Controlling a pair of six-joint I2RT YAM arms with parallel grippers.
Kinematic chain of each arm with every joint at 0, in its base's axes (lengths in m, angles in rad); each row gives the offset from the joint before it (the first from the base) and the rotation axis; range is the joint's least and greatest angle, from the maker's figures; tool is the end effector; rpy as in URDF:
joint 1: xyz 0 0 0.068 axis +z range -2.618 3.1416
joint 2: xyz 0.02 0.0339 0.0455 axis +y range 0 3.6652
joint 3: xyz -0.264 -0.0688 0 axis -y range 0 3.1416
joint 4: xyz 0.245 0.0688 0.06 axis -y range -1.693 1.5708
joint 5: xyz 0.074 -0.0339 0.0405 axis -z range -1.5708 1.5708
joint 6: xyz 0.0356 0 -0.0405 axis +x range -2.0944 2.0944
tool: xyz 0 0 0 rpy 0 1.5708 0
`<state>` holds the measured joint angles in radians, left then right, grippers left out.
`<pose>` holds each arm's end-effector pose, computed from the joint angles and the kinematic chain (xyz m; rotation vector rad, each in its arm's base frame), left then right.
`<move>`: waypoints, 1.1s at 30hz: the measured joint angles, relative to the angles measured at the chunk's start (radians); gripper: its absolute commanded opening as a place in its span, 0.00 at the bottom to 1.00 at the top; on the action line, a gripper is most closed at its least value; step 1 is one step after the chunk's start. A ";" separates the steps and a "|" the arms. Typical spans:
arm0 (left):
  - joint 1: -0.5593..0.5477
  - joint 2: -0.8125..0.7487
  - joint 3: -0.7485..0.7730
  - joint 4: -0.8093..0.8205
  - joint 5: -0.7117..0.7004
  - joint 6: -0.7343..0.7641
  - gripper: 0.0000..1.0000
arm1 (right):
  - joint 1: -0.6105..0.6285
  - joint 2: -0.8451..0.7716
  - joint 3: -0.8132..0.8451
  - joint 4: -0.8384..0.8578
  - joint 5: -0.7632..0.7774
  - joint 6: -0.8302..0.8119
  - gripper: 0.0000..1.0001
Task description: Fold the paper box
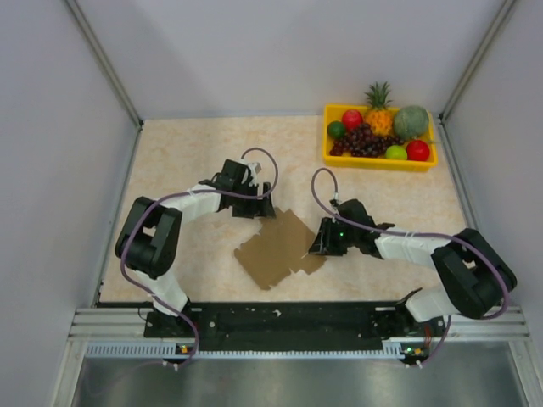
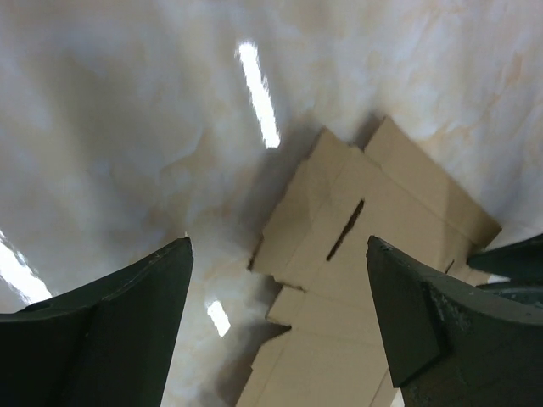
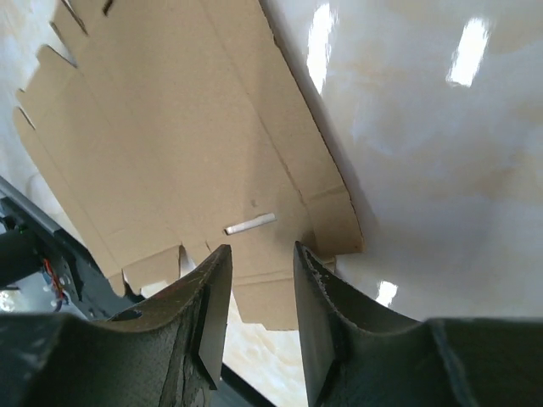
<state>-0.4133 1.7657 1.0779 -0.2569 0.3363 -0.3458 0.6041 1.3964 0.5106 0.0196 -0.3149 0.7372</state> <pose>0.3264 -0.1560 0.1761 0.2296 2.5838 -0.7190 0.1958 0.1485 0.1396 0.0217 2.6302 0.9266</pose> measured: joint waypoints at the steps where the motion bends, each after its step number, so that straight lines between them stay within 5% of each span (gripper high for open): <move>1: 0.000 -0.013 -0.033 0.010 0.009 -0.013 0.85 | -0.006 0.009 0.011 -0.002 0.001 -0.005 0.37; 7: 0.000 -0.129 -0.176 0.062 0.049 -0.071 0.85 | -0.089 0.108 0.137 -0.046 0.026 -0.097 0.42; 14: 0.003 -0.131 -0.120 0.061 0.035 -0.076 0.83 | -0.117 0.150 0.285 -0.130 0.055 -0.233 0.55; 17: 0.006 -0.133 -0.126 0.061 0.024 -0.075 0.75 | -0.123 0.122 0.283 -0.172 0.039 -0.270 0.59; 20: 0.009 -0.134 -0.142 0.060 0.023 -0.076 0.62 | -0.125 0.092 0.283 -0.198 0.004 -0.293 0.52; 22: 0.011 -0.134 -0.148 0.061 0.035 -0.077 0.59 | -0.116 0.083 0.283 -0.206 -0.010 -0.292 0.38; 25: 0.009 -0.133 -0.148 0.082 0.068 -0.087 0.54 | -0.082 0.078 0.282 -0.204 -0.006 -0.282 0.01; 33: -0.030 -0.006 -0.043 0.070 0.061 -0.135 0.65 | 0.003 0.149 0.281 -0.120 0.011 -0.200 0.00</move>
<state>-0.4431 1.7599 1.0351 -0.1867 0.3969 -0.4812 0.6067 1.5452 0.7918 -0.1005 -0.3042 0.5373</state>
